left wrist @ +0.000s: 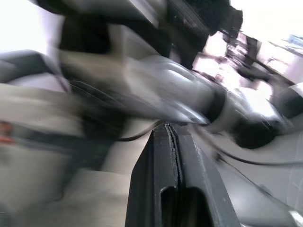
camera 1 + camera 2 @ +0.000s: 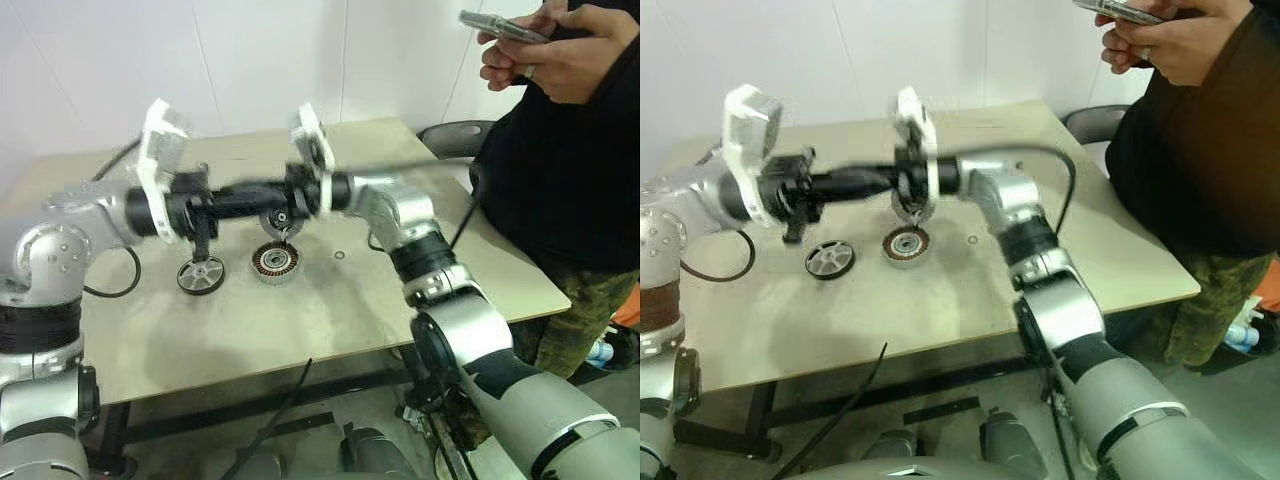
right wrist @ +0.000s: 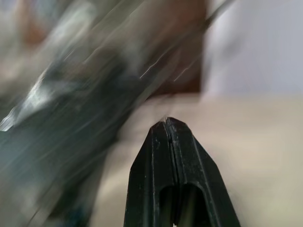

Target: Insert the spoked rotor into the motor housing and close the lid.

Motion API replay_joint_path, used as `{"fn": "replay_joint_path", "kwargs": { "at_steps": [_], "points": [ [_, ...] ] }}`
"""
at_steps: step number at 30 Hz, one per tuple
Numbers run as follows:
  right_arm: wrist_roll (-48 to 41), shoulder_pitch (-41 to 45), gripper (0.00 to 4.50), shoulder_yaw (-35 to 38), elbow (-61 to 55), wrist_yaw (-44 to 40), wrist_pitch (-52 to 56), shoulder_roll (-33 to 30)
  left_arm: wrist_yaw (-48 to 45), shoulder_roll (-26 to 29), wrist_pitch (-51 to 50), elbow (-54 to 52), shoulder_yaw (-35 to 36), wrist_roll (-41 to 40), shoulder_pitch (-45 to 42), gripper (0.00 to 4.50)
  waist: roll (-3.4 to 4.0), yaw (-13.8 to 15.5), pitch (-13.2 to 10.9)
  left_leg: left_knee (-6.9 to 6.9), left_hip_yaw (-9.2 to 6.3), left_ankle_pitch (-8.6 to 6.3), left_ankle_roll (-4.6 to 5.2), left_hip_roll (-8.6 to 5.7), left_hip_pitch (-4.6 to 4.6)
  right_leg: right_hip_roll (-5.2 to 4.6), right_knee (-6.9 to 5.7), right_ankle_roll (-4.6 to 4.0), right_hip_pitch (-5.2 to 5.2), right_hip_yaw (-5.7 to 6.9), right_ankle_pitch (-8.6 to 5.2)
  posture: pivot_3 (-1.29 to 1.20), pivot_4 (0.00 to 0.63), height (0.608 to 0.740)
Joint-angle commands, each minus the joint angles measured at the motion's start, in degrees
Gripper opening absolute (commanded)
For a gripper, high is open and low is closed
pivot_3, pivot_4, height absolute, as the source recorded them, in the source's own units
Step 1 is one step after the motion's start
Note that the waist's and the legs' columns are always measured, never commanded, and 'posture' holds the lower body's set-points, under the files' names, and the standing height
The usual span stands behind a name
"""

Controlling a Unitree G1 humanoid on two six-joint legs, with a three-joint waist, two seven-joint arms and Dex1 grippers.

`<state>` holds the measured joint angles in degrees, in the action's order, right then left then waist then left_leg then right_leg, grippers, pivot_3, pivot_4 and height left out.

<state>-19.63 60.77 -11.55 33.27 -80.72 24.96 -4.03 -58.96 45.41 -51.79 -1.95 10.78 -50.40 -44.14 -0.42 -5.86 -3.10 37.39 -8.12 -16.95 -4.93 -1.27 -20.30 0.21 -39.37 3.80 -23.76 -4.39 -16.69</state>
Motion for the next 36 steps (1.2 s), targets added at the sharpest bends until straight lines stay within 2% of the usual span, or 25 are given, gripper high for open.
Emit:
{"fn": "replay_joint_path", "kwargs": {
  "at_steps": [1,6,9,17,22,28,36],
  "points": [
    [-1.7,0.0,0.00,-1.5,-7.3,-1.9,4.2,-0.9,-1.3,0.6,4.2,5.5,1.5,2.6,-4.1,0.02,0.05,-0.2,0.0,0.00,-0.01,0.00,0.00,0.01,0.00,-0.01,-0.05,0.00,-0.03,-0.03,0.00,0.00,0.000,0.740],
    [-3.1,0.6,0.00,0.0,-8.5,0.4,5.9,-0.6,-3.0,0.0,4.9,7.2,0.9,3.3,-4.4,0.02,0.02,-0.1,0.0,0.00,-0.08,0.01,-0.01,0.11,-0.02,-0.01,-0.15,-0.01,-0.14,-0.05,0.01,0.00,0.000,0.740],
    [-6.7,3.4,0.00,4.3,-8.1,3.2,8.2,0.4,-3.7,-0.4,5.7,7.6,-0.3,5.0,-2.7,0.02,0.03,0.0,0.0,0.01,-0.06,0.01,-0.01,0.10,-0.03,-0.07,-0.15,-0.01,-0.14,-0.07,0.01,0.00,0.000,0.740],
    [-9.7,6.0,0.00,7.3,-6.2,4.5,10.0,0.9,-7.2,-0.2,9.1,4.6,-7.2,11.4,6.7,0.02,0.02,0.1,0.0,-0.01,-0.05,0.01,-0.01,0.08,-0.06,-0.11,-0.12,-0.02,-0.16,-0.08,0.01,0.00,0.000,0.740],
    [-6.9,6.1,0.00,5.8,-3.5,6.2,5.6,1.3,-6.6,-0.9,6.9,2.1,-5.0,9.0,7.6,0.02,0.02,0.2,0.0,0.00,-0.05,0.00,-0.01,0.08,-0.10,-0.12,-0.12,-0.02,-0.19,-0.08,0.01,0.00,0.000,0.740],
    [-2.2,7.6,0.00,6.9,5.4,13.0,-4.6,4.0,-5.9,-0.6,5.1,0.1,-3.8,7.6,8.2,0.02,0.02,0.0,0.0,-0.01,-0.02,0.00,0.00,0.09,-0.06,-0.10,-0.15,-0.01,-0.19,-0.09,0.01,0.00,0.000,0.740],
    [-3.9,8.5,0.00,8.8,6.4,11.4,-3.3,4.4,-6.4,0.5,3.7,-2.8,-2.7,6.0,8.7,0.02,0.02,0.0,0.0,-0.03,-0.03,0.00,0.00,0.09,-0.10,-0.11,-0.11,-0.02,-0.20,-0.09,0.01,0.00,0.000,0.740]
  ]
}}
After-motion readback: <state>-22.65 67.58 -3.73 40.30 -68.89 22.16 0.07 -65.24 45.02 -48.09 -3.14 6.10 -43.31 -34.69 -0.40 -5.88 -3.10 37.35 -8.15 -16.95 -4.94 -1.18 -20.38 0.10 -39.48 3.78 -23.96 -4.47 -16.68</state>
